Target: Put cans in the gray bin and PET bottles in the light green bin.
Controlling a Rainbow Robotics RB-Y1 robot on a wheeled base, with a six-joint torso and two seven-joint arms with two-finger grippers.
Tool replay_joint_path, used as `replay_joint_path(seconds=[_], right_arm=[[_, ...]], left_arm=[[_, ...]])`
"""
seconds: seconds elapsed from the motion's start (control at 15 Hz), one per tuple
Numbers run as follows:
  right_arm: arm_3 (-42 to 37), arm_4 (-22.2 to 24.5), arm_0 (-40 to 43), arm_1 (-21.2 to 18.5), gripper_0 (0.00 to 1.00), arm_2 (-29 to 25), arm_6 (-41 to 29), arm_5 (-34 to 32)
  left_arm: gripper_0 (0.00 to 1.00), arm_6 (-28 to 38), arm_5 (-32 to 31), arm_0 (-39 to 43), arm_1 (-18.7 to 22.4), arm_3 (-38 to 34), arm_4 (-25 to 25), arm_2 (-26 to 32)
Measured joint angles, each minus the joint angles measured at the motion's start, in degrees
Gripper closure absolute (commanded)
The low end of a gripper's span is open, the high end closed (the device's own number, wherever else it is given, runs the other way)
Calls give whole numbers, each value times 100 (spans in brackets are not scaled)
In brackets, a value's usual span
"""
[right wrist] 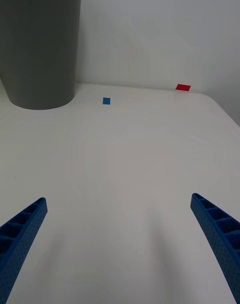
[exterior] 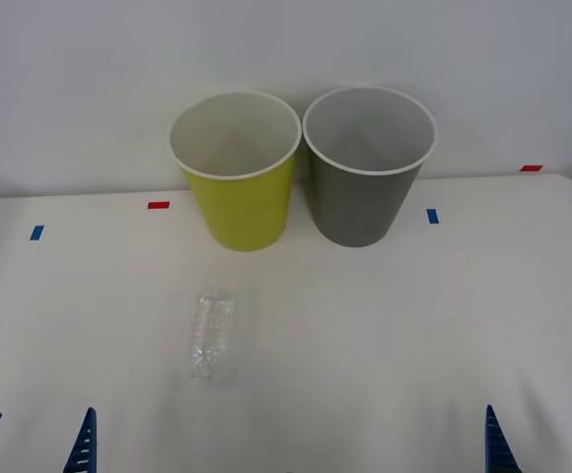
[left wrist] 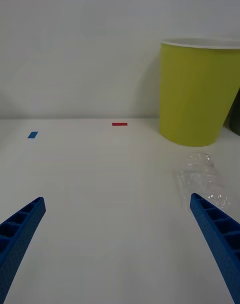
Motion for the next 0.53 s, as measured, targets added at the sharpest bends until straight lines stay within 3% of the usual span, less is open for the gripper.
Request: replay_joint_path(seconds=[0.2, 0.53], right_arm=[[0, 0, 0, 0, 0, 0, 0, 0], [0, 0, 0, 0, 0, 0, 0, 0]], left_arm=[[0, -2, 67, -113, 86, 249, -11, 65], [0, -29, 100, -313, 572, 255, -23, -4]])
